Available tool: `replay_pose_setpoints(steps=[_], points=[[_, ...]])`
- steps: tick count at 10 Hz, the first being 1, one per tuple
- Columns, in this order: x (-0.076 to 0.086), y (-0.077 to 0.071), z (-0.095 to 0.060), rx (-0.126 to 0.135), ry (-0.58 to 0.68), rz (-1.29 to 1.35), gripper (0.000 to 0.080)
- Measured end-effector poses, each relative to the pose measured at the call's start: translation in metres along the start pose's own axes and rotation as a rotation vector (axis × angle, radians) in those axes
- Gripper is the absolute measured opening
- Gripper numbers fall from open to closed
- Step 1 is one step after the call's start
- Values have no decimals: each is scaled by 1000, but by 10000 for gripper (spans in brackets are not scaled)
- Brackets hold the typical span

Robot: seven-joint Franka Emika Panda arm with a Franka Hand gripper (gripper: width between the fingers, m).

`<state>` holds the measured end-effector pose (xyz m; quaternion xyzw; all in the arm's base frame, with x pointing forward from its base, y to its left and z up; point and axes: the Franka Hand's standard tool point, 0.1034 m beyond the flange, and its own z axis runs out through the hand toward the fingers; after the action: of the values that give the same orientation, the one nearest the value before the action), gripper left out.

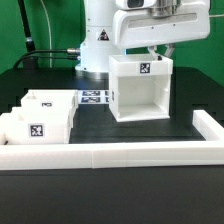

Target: Assemble drawer

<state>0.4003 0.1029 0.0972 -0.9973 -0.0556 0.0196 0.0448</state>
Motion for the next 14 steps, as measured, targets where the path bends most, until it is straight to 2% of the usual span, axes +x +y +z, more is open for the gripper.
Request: replay_pose_setpoints(steps=[2, 7, 8, 10, 11, 14], points=[[5, 2, 0, 2, 3, -7, 39], [93, 27, -6, 18, 84, 6, 41], [114, 30, -7, 20, 109, 11, 42], [141, 32, -8, 15, 169, -24, 42], [148, 34, -9, 7, 194, -69, 42], [148, 34, -10, 9, 196, -45, 42]])
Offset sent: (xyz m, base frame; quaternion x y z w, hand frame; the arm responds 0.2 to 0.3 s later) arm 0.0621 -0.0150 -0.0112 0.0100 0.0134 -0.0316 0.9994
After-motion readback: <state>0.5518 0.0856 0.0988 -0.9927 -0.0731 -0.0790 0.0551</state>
